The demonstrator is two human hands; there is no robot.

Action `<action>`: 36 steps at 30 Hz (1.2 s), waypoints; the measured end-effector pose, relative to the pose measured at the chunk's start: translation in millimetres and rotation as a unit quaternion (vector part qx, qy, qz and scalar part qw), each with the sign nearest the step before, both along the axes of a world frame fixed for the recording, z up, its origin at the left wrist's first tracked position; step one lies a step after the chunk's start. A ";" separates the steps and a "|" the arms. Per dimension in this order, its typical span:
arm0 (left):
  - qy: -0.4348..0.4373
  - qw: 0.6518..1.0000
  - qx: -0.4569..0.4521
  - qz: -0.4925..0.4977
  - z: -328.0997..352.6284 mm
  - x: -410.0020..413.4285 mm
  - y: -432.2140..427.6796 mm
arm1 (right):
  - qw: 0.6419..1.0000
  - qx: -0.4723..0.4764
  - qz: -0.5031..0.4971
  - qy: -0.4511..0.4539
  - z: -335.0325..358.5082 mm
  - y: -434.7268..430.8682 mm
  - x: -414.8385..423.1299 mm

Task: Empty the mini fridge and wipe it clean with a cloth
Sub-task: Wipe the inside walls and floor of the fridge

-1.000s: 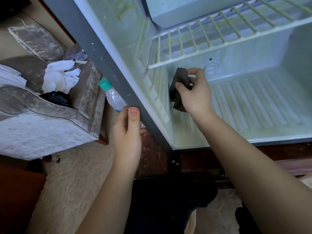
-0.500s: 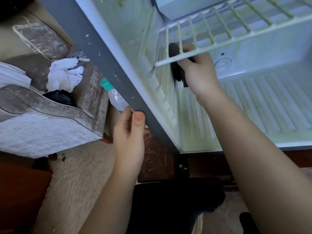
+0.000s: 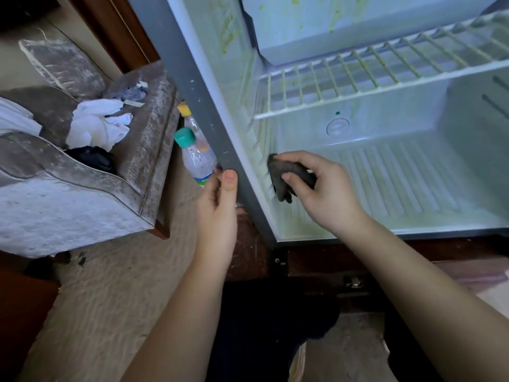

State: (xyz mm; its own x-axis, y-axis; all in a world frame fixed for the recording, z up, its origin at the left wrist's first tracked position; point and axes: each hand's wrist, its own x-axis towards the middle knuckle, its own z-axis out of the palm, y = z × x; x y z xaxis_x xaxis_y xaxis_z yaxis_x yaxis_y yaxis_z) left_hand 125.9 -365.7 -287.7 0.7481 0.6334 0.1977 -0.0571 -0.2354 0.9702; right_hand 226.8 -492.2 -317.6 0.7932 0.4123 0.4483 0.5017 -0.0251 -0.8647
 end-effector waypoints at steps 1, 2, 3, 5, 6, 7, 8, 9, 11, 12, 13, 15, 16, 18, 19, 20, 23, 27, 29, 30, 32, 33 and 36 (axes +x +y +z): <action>0.002 1.000 -0.002 0.002 -0.5 0.4 -0.2 | 1.000 -0.011 -0.018 -0.002 -1.8 1.0 1.7; 0.002 1.000 0.001 0.005 -1.8 0.7 0.7 | 0.999 -0.019 -0.038 0.000 -3.5 2.8 4.5; 0.000 1.000 0.006 0.008 -2.0 1.0 0.9 | 0.998 -0.018 -0.057 0.011 -4.8 5.4 8.2; -0.004 1.000 0.019 0.013 -4.3 1.6 3.2 | 0.995 0.008 -0.087 0.048 -3.6 13.2 16.7; -0.004 1.000 0.023 0.016 -4.7 2.1 3.9 | 0.992 0.030 -0.103 0.066 -1.7 17.9 22.1; -0.003 0.999 0.026 0.019 -5.2 2.7 4.9 | 0.988 0.053 -0.118 0.080 1.3 22.9 27.9; -0.004 1.000 0.024 0.019 -6.1 3.6 5.8 | 0.984 0.073 -0.133 0.088 4.7 27.6 34.1; -0.007 1.000 0.019 0.016 -7.4 4.2 7.1 | 0.981 0.088 -0.146 0.088 8.0 31.5 40.0; -0.015 1.000 0.022 0.013 -9.0 5.0 10.3 | 0.980 0.092 -0.166 0.061 14.5 38.7 48.2; -0.018 0.999 0.028 0.008 -10.0 5.1 12.2 | 0.981 0.083 -0.171 0.042 16.8 42.1 50.1; -0.021 0.999 0.032 0.003 -10.2 5.2 13.1 | 0.982 0.069 -0.173 0.022 18.2 45.2 50.8; -0.025 0.999 0.034 -0.003 -10.9 5.5 15.0 | 0.985 0.034 -0.170 -0.021 17.8 50.2 49.2; -0.025 0.999 0.037 -0.005 -11.3 5.6 15.7 | 0.985 0.015 -0.165 -0.039 16.7 51.2 47.5; -0.024 0.999 0.041 -0.004 -11.7 5.8 16.5 | 0.986 -0.008 -0.149 -0.069 15.1 47.6 43.5; -0.024 0.999 0.042 -0.004 -11.6 5.7 16.5 | 0.986 -0.014 -0.141 -0.087 15.1 43.1 40.4; -0.021 0.999 0.043 -0.002 -11.2 5.7 16.0 | 0.985 -0.021 -0.135 -0.107 16.0 37.9 36.1; -0.007 0.999 0.041 0.006 -7.3 4.5 12.2 | 0.977 -0.044 -0.111 -0.175 19.7 20.3 17.7; -0.019 0.998 0.055 0.015 -6.7 2.9 9.2 | 0.971 -0.049 -0.074 -0.220 19.9 0.2 -6.1; -0.023 0.998 0.047 0.018 -4.8 2.0 6.0 | 0.971 -0.043 -0.064 -0.227 17.4 -4.9 -11.4; -0.020 0.999 0.040 0.019 -4.0 1.6 4.3 | 0.971 -0.041 -0.062 -0.225 15.7 -5.6 -12.1; -0.015 0.999 0.034 0.022 -3.5 1.2 2.6 | 0.974 -0.036 -0.068 -0.214 13.9 -4.3 -10.6; -0.016 0.999 0.038 0.021 -3.6 1.4 2.7 | 0.976 -0.030 -0.078 -0.201 13.9 -2.2 -8.4; -0.009 0.999 0.040 0.022 -4.8 3.5 4.4 | 0.983 -0.002 -0.131 -0.129 19.1 8.6 3.7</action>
State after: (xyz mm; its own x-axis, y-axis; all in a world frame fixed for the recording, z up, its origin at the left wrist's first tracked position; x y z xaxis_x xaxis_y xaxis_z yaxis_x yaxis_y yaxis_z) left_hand 129.4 -361.3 -292.5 0.7153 0.6478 0.2621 -0.0623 -0.3144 0.9472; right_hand 230.6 -483.6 -298.4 0.7325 0.2118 0.6470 0.6801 -0.1859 -0.7091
